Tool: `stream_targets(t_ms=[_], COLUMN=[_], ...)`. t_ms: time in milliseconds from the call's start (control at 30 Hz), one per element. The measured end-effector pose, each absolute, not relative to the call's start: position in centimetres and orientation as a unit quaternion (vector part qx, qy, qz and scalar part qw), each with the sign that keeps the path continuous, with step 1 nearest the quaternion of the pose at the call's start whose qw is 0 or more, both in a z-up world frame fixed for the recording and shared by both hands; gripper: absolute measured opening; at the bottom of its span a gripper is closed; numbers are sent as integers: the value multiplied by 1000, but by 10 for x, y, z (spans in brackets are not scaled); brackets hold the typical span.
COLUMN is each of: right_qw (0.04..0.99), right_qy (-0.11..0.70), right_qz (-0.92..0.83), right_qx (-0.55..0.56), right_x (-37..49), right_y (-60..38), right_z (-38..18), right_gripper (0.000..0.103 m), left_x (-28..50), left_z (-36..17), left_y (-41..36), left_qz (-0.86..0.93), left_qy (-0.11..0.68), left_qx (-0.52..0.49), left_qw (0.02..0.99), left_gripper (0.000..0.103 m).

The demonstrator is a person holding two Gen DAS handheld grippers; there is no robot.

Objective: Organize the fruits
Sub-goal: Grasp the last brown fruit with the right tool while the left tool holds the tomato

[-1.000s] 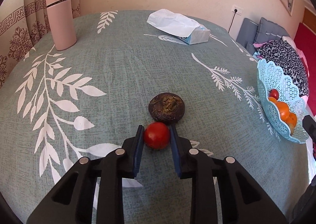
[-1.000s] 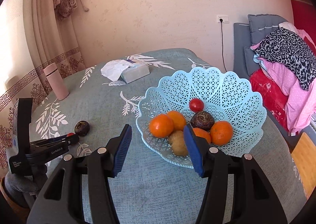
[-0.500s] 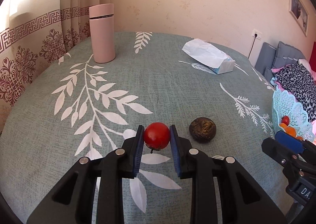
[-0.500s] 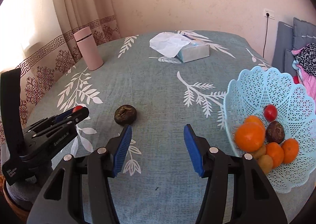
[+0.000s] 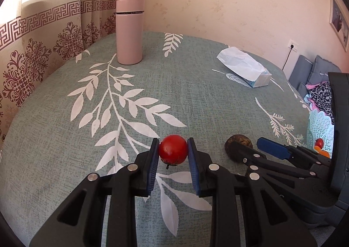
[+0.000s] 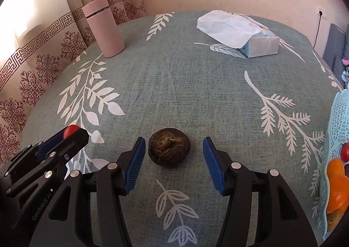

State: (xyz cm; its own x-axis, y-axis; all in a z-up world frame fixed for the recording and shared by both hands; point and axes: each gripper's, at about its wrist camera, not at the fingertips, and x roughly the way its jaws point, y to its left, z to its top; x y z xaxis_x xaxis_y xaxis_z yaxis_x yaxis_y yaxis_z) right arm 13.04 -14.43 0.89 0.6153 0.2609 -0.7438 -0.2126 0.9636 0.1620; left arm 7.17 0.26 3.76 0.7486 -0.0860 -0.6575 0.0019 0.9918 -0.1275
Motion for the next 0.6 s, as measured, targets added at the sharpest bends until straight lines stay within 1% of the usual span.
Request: stream_targets(t_ms=[267,333,400,600], right_qw=[897,899,899,903], right_qy=[423,421,421,415], right_qz=[126,119,119,106], right_qx=[20,12,12,21], right_x=[137,136,134,120], right_y=[-135,-135,-137,-148], right_z=[0,0,0,5], right_gripper=[56,48,44,44], left_x=[72,72,72,70], left_z=[37,37,37,38], left_y=[2,2,1,0], left_qz=[-26,-26,-27,-28], left_qy=[357,356,355,353], left_qx=[-62,-61,-60,-58], left_qw=[932,932,932,933], left_gripper=[26,26,26,26])
